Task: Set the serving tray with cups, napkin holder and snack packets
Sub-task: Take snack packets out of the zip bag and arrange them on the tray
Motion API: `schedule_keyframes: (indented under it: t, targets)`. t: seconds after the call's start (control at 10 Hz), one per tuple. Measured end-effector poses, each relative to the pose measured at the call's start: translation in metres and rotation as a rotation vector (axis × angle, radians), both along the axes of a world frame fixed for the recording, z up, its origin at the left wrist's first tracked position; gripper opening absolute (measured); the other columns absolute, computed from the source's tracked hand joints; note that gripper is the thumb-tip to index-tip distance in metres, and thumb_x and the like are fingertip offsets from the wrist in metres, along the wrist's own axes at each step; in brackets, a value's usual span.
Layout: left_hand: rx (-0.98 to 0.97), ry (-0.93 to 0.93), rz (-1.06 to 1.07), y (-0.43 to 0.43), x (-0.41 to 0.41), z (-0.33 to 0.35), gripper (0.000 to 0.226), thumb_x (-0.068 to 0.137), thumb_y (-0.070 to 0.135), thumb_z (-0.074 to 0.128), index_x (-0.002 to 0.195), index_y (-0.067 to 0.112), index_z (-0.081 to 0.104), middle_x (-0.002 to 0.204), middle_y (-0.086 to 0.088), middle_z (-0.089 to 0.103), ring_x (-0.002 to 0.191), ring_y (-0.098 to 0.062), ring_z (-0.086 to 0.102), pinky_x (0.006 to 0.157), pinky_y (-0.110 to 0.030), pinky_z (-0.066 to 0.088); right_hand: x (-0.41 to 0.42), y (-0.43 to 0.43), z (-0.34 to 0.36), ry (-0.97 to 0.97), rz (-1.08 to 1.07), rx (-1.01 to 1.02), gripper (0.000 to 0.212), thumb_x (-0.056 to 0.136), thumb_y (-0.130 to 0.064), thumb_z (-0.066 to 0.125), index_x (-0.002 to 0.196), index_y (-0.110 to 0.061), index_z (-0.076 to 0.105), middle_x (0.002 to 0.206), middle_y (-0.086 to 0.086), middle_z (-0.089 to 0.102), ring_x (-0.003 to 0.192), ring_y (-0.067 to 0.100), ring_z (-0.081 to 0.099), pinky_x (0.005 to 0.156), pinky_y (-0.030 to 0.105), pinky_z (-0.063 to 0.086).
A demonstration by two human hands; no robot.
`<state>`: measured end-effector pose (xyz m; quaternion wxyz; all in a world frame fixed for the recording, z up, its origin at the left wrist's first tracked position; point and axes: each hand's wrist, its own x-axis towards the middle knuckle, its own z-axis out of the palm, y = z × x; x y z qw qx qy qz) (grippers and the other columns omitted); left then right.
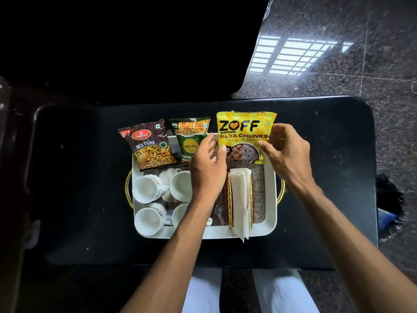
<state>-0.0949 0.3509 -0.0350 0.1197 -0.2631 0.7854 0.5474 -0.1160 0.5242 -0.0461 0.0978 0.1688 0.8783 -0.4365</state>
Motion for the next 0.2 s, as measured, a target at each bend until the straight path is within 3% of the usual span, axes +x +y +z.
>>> schedule_keyframes:
  t: [0.1,0.2]
  targets:
    - [-0.032,0.049,-0.032,-0.002,0.005,0.006,0.050,0.101,0.011,0.059,0.149,0.010,0.045,0.147,-0.011,0.058,0.134,-0.017,0.058,0.105,-0.022,0.047,0.006,0.002,0.010,0.146,0.149,0.155,0.048,0.085,-0.022,0.076,0.127,-0.011,0.056,0.117,0.007,0.065,0.103,0.021,0.063,0.090,0.033,0.055]
    - [-0.199,0.160,-0.129,-0.001,0.009,0.013,0.049,0.101,0.013,0.057,0.149,0.009,0.046,0.145,-0.011,0.059,0.133,-0.019,0.058,0.109,-0.033,0.050,0.016,-0.009,0.024,0.248,0.241,0.292,0.052,0.090,-0.023,0.070,0.135,-0.007,0.049,0.128,0.012,0.057,0.116,0.026,0.055,0.092,0.032,0.049]
